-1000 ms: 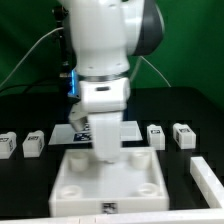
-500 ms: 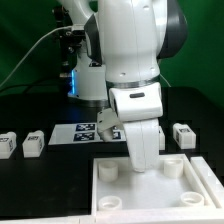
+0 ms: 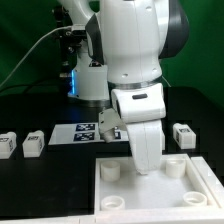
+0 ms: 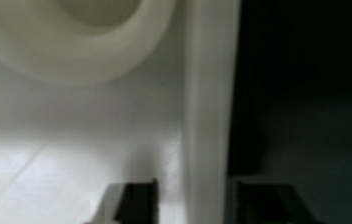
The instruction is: Assemble one leg
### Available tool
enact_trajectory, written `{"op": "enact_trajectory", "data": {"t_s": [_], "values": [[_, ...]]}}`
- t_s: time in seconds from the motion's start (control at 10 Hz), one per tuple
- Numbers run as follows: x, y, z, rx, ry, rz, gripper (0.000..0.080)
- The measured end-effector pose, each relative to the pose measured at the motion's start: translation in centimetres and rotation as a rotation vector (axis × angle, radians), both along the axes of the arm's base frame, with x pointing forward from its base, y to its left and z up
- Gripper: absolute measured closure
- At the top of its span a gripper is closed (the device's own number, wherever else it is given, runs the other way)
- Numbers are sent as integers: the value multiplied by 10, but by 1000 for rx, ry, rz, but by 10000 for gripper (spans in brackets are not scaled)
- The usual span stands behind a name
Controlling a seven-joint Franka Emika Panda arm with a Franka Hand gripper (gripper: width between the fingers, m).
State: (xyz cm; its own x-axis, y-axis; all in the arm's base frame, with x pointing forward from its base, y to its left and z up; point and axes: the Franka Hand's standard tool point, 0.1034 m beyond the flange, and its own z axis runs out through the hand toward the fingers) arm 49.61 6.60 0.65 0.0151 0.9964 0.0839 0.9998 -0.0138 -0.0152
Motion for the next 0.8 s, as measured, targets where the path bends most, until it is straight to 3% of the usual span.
{"op": "enact_trajectory", "data": {"t_s": [0.1,0.2,0.3,0.4,0.5,0.8], "values": [[0,0,0,0,0,-1,524],[0,-1,0,0,1,-2,341],[0,-1,0,0,1,-3,220],[0,-1,0,0,1,-3,220],[0,-2,0,0,1,-3,163],[0,-2,-1,-1,1,-4,151]]}}
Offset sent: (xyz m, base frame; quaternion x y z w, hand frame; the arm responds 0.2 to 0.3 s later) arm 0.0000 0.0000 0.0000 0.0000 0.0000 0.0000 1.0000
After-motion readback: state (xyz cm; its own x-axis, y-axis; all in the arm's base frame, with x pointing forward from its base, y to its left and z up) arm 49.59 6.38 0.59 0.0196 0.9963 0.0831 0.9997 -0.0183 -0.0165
